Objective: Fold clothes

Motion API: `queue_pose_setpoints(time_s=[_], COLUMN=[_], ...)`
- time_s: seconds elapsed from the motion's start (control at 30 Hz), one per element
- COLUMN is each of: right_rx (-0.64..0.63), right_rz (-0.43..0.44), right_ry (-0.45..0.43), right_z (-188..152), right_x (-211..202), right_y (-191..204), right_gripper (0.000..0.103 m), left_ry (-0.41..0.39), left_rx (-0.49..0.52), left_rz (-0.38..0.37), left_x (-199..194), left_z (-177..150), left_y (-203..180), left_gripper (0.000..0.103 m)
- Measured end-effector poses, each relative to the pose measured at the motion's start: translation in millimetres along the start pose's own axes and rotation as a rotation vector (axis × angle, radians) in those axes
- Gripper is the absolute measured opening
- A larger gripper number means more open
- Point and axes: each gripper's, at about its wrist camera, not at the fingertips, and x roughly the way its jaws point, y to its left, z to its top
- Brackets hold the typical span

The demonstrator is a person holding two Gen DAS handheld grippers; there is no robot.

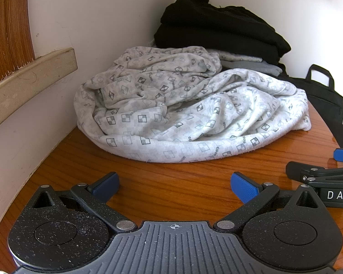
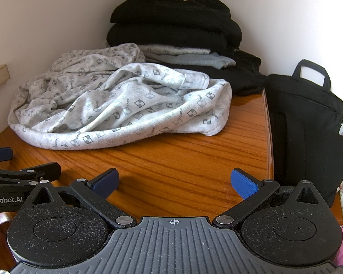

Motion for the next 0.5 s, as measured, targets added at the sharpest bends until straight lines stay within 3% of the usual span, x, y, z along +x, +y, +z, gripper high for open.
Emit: queue_pose_setpoints(time_s=[0.5], right_rx=[0.0], right_rz=[0.0], right_ry=[0.0], right_z=[0.2], right_x=[0.0], right_y=[0.2], right_gripper=[0.103], left_ry=[0.0], left_rx=[0.0], left_rz=[-0.001], left_x=[-0.2], left_z=[0.5], left_y=[1.7], left_gripper=[0.103])
